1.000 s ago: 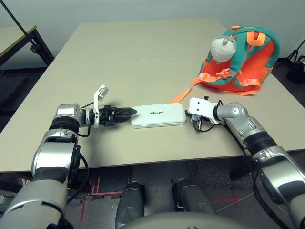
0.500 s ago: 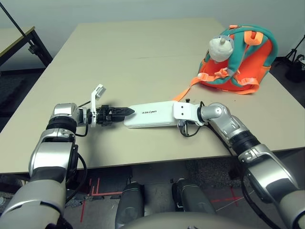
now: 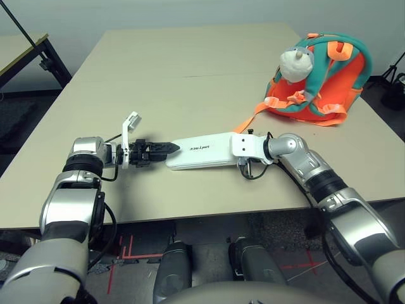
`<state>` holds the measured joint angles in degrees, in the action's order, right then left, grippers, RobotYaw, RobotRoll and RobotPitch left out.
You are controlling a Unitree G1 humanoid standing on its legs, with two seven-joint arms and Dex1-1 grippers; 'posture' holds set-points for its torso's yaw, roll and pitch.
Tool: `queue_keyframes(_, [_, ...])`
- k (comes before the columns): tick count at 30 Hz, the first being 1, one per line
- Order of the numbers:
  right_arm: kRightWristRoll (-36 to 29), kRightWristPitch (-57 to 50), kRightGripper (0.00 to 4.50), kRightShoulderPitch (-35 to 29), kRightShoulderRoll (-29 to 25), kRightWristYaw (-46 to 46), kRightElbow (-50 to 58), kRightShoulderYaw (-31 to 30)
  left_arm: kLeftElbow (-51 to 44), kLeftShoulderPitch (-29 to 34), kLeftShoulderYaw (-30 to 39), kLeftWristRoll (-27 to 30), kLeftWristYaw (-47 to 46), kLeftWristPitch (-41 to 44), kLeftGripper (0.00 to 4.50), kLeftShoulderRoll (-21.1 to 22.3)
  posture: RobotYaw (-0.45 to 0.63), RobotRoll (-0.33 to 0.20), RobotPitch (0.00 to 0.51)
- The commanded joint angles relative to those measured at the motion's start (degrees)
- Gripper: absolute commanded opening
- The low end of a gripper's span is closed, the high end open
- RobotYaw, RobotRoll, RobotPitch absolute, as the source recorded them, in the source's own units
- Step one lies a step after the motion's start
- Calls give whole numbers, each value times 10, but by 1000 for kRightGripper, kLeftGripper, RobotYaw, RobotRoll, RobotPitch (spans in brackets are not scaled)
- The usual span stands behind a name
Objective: Put the pencil case into the backpack and zip it.
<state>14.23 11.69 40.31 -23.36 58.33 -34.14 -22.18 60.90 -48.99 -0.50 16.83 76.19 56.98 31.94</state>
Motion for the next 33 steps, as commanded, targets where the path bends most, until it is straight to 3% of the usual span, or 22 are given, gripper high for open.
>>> queue_keyframes(1, [-10,0,29,13,-30,12,-16,16,4,4,-6,-10,-6,5,4500,-6,-123,0,43])
queue_keyframes(13, [-21,-7,29,12,-96,42,-21,33,6,2,-6,-11,-5,5,4500,-9,-131,0,42])
queue_keyframes(33, [-36,-50,29,-3,-44,86,71,2,14,-5,-2,-14,-5,4,4500,-4,-125,0,40])
